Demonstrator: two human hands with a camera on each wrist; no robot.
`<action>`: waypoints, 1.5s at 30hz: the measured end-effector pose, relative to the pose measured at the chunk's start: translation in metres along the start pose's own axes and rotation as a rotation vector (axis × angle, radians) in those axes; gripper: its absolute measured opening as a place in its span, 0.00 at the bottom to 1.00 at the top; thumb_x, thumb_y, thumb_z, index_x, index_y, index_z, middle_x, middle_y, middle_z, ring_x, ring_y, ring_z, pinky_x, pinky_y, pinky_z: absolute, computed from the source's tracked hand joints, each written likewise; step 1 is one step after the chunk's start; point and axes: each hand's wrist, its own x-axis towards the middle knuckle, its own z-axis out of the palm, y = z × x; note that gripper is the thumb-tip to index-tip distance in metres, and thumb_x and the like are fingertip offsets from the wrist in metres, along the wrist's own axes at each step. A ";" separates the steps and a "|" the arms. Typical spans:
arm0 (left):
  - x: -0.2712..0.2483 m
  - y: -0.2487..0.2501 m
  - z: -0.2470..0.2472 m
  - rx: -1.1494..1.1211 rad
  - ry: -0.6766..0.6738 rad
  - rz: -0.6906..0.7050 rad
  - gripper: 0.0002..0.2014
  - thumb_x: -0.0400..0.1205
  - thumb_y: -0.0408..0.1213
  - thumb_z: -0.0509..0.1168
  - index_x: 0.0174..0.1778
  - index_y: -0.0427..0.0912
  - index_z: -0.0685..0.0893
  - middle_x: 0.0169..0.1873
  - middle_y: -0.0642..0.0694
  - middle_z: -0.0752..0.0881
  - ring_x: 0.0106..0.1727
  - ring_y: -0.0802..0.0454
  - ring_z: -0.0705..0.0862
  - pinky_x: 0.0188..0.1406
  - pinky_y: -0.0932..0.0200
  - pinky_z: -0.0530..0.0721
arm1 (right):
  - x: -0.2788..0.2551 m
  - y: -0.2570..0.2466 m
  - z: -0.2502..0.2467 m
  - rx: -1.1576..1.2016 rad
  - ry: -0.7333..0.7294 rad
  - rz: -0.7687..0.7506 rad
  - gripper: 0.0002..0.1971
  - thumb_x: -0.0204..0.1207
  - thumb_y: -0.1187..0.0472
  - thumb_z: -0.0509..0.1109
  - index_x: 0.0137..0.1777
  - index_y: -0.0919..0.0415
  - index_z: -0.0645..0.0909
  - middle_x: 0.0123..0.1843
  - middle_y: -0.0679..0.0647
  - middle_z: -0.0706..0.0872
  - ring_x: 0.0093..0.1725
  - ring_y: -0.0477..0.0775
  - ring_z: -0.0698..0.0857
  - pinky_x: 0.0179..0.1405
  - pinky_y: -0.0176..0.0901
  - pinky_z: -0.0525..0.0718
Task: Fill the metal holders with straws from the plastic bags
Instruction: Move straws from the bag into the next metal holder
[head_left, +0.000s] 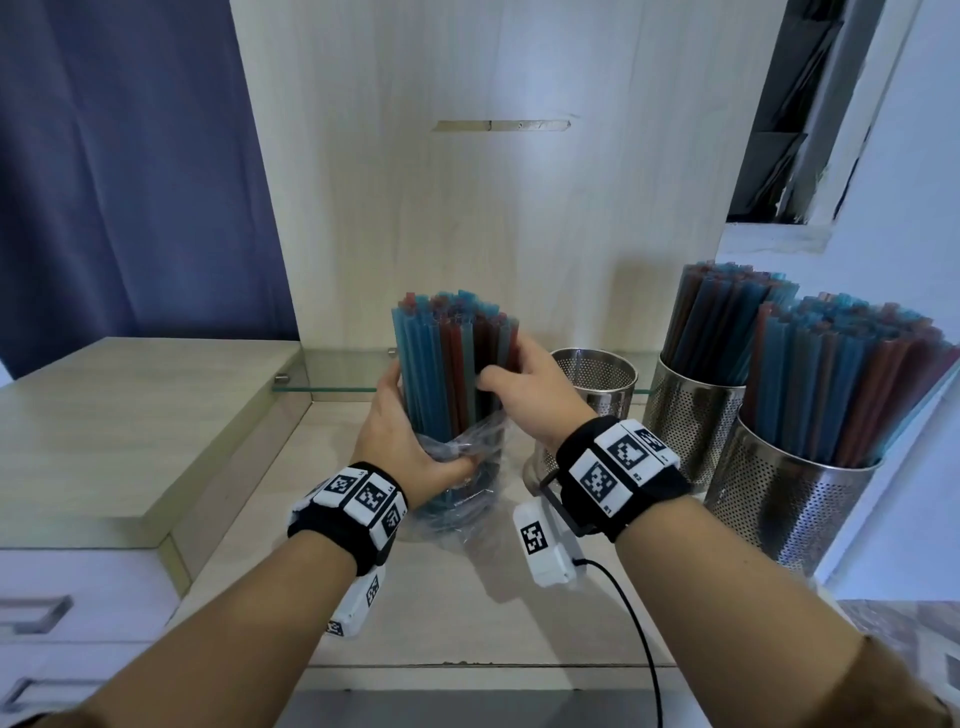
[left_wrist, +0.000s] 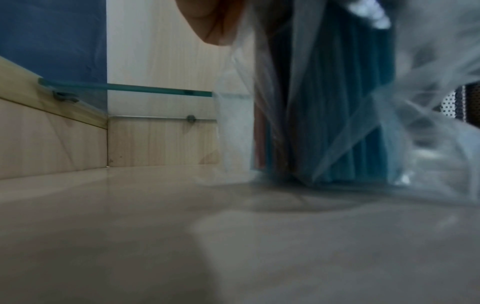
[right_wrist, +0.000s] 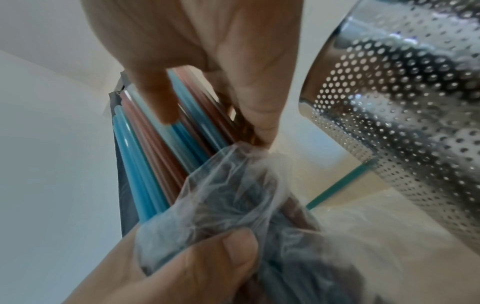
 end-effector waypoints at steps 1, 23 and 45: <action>0.000 0.000 0.000 0.000 0.003 0.009 0.62 0.55 0.54 0.85 0.81 0.50 0.54 0.67 0.51 0.77 0.67 0.54 0.78 0.67 0.54 0.81 | -0.002 0.000 0.000 0.076 -0.023 0.005 0.20 0.73 0.67 0.70 0.66 0.57 0.80 0.60 0.58 0.88 0.61 0.53 0.86 0.62 0.45 0.85; 0.006 -0.007 0.003 0.149 0.077 -0.016 0.67 0.55 0.68 0.80 0.83 0.46 0.52 0.77 0.44 0.71 0.76 0.46 0.71 0.74 0.46 0.75 | 0.027 -0.018 0.008 -0.252 0.130 -0.031 0.15 0.78 0.65 0.72 0.63 0.56 0.78 0.48 0.46 0.84 0.45 0.43 0.83 0.40 0.27 0.79; 0.007 -0.005 0.002 0.177 0.031 -0.054 0.65 0.59 0.64 0.80 0.84 0.47 0.49 0.79 0.43 0.68 0.79 0.44 0.69 0.77 0.46 0.71 | 0.050 -0.048 -0.004 0.052 0.225 -0.044 0.03 0.82 0.61 0.68 0.47 0.58 0.80 0.37 0.52 0.80 0.42 0.53 0.81 0.51 0.50 0.82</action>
